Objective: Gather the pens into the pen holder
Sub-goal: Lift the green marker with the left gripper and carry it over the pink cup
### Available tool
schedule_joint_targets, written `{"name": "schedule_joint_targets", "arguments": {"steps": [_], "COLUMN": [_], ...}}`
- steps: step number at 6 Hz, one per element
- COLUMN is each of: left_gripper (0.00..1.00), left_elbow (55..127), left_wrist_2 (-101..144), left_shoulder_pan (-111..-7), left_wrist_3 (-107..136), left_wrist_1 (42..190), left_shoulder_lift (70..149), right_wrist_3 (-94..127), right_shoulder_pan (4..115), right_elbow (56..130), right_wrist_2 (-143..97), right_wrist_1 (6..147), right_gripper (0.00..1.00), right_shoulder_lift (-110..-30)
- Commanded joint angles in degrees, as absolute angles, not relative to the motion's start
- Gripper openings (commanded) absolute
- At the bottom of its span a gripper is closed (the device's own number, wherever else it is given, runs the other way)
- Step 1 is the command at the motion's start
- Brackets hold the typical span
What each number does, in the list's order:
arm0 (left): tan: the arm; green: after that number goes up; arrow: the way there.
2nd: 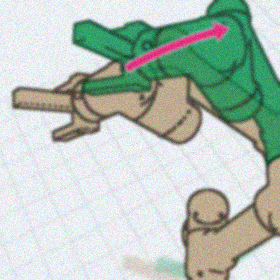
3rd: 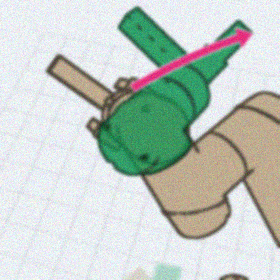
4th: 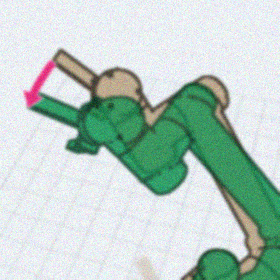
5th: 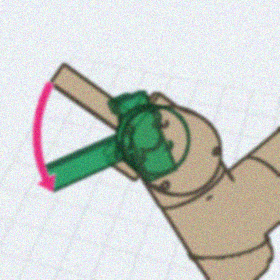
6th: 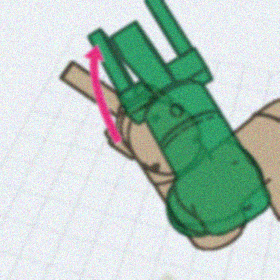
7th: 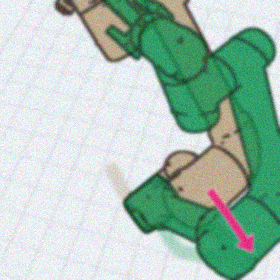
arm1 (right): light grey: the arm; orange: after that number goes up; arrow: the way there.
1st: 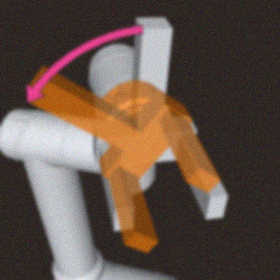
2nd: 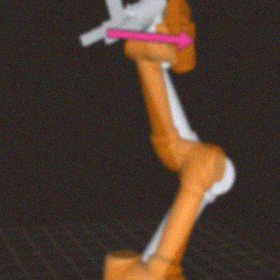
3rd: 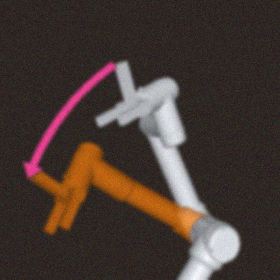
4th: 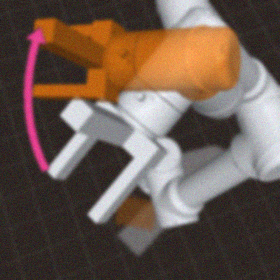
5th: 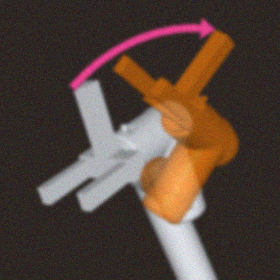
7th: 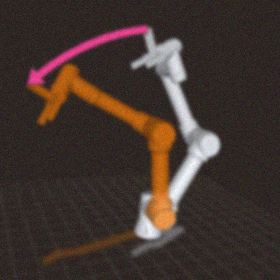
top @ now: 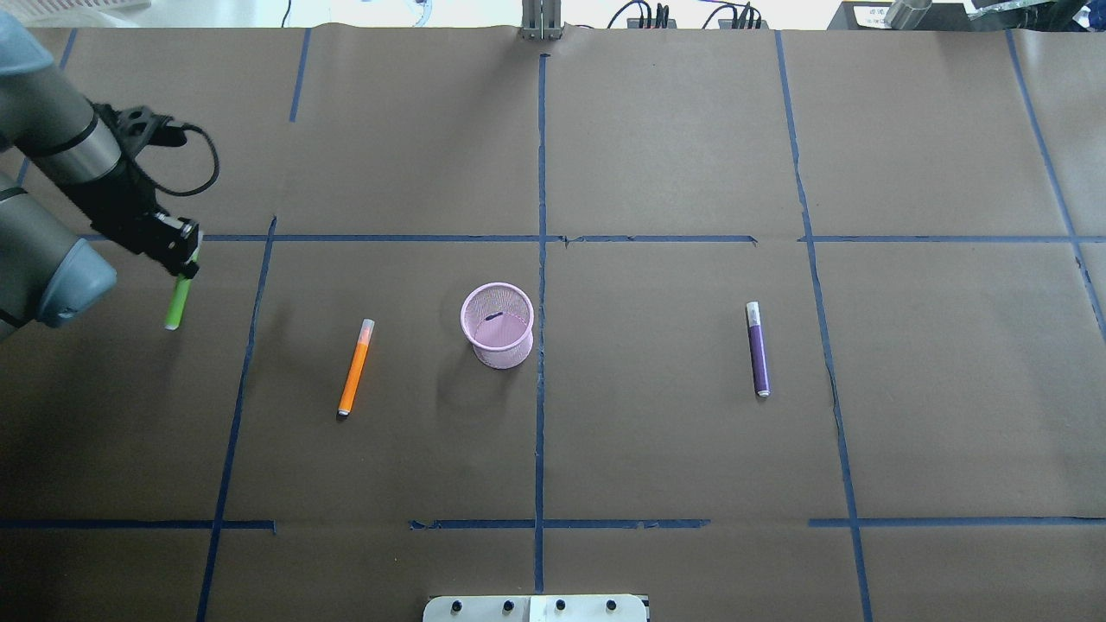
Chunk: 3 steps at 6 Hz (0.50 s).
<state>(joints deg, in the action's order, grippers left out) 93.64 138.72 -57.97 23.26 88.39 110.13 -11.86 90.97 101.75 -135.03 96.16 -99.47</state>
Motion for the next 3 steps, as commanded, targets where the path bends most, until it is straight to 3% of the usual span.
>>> {"name": "schedule_joint_targets", "arguments": {"steps": [1, 3], "left_gripper": [0.00, 0.01], "left_elbow": [106.11, 110.21], "left_wrist_2": [138.52, 128.83], "left_shoulder_pan": [-56.27, -48.21], "left_wrist_3": [23.12, 24.16], "left_wrist_1": [88.68, 88.68], "left_shoulder_lift": [112.93, 122.38], "right_wrist_3": [-11.78, -11.60], "right_shoulder_pan": [90.71, 89.21], "right_elbow": [102.04, 102.04], "right_wrist_2": [-135.09, -135.52], "right_wrist_1": [96.07, 96.15], "right_gripper": [1.00, 1.00], "right_shoulder_lift": [-99.32, -99.23]}}
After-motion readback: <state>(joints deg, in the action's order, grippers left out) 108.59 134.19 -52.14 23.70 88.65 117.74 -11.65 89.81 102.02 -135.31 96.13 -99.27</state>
